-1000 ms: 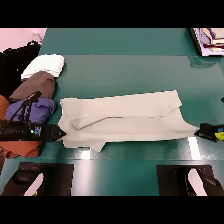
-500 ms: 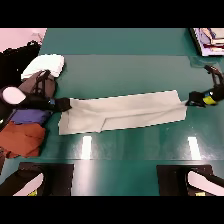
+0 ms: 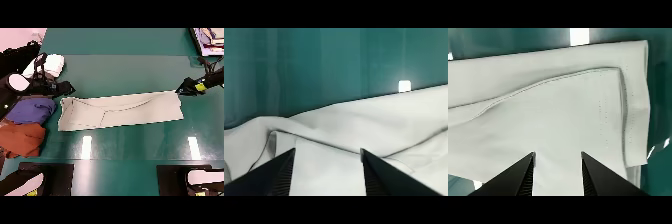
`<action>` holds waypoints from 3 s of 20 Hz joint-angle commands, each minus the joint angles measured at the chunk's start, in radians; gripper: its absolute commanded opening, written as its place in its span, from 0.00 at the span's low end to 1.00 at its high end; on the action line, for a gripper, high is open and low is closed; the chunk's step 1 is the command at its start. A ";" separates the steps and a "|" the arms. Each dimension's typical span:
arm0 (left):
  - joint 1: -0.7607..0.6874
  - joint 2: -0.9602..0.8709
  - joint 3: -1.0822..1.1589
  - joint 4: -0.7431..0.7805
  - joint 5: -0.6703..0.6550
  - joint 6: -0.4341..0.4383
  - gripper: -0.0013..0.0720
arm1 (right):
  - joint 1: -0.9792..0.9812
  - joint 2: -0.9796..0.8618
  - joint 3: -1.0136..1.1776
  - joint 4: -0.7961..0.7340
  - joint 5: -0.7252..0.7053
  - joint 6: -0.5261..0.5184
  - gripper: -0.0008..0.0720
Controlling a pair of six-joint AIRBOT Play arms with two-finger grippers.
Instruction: Fold the shirts.
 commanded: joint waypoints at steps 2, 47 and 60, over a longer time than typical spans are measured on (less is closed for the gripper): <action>0.000 -0.005 0.048 -0.019 -0.087 0.003 0.33 | -0.118 -0.023 -0.046 0.041 0.060 -0.050 0.49; -0.132 -0.237 0.397 -0.045 -0.007 0.011 0.05 | 0.755 0.182 0.098 0.505 -0.244 -0.138 0.04; 0.134 0.028 0.396 0.052 -0.242 0.011 0.05 | 1.046 -0.200 0.354 0.367 -0.277 -0.159 0.30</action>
